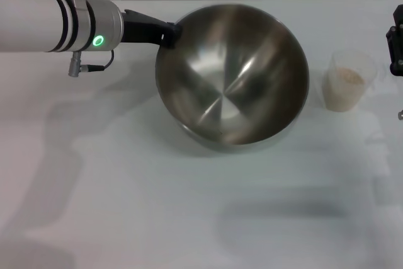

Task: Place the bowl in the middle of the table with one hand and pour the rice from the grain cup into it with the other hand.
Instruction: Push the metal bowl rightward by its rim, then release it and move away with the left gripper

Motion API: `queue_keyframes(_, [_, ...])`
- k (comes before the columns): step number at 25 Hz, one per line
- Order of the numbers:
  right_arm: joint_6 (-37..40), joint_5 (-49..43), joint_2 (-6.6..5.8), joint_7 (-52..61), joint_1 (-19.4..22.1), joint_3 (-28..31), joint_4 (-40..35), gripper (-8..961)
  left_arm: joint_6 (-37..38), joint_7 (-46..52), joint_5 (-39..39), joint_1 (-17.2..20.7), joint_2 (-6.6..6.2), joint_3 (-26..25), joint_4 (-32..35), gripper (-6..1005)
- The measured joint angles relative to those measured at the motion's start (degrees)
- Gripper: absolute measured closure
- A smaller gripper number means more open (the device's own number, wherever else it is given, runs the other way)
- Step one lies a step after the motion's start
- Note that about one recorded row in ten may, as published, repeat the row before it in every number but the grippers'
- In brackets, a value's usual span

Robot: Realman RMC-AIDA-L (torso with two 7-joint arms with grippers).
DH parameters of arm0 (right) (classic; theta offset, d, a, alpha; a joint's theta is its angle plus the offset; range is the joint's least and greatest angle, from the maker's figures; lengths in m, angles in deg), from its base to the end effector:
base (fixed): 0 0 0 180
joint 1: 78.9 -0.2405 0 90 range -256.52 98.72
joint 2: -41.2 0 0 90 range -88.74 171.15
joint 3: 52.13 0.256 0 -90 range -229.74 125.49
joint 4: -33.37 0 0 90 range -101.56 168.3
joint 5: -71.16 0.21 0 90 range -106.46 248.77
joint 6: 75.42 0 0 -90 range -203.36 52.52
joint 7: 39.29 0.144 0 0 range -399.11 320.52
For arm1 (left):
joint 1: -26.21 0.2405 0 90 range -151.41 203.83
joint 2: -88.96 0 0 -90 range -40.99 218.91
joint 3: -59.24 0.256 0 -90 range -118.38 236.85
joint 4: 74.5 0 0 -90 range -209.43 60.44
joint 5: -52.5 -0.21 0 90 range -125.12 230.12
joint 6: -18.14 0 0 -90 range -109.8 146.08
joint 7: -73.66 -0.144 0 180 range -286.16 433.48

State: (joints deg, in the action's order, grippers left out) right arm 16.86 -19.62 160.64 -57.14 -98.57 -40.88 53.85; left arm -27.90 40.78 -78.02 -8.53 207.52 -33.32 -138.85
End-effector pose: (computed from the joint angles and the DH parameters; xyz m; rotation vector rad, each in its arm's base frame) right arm 0.2937 0.2700 -0.0172 -1.4004 0.1969 0.7032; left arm -0.1544 0.4156 -0.0344 -2.3731 -0.8613 -0.2014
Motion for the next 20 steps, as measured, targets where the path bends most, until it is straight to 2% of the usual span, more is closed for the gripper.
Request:
queue_keyframes(6, [0.00, 0.00, 0.00, 0.00, -0.02, 0.00, -0.01, 387, 2.76, -0.08, 0.01, 0.50, 0.00, 0.67, 0.14, 959])
queue_keyframes(13, [0.01, 0.00, 0.00, 0.00, -0.06, 0.00, -0.01, 387, 7.73, -0.15, 0.02, 2.29, 0.08, 1.54, -0.30, 841])
queue_keyframes(17, [0.11, 0.00, 0.00, 0.00, -0.17, 0.00, -0.04, 387, 14.18, -0.16, 0.02, 5.57, 0.08, 3.99, -2.87, 798])
queue_keyframes(18, [0.11, 0.00, 0.00, 0.00, -0.17, 0.00, -0.04, 387, 16.82, -0.17, 0.02, 6.74, 0.07, 5.16, -3.82, 769])
queue_keyframes(19, [0.15, 0.00, 0.00, -0.01, -0.18, 0.00, -0.10, 387, 22.48, -0.17, -0.03, 8.97, -0.01, 7.66, -5.31, 741])
queue_keyframes(20, [0.15, 0.00, 0.00, -0.01, -0.18, 0.00, -0.10, 387, 22.48, -0.17, -0.03, 8.97, -0.01, 7.66, -5.31, 743])
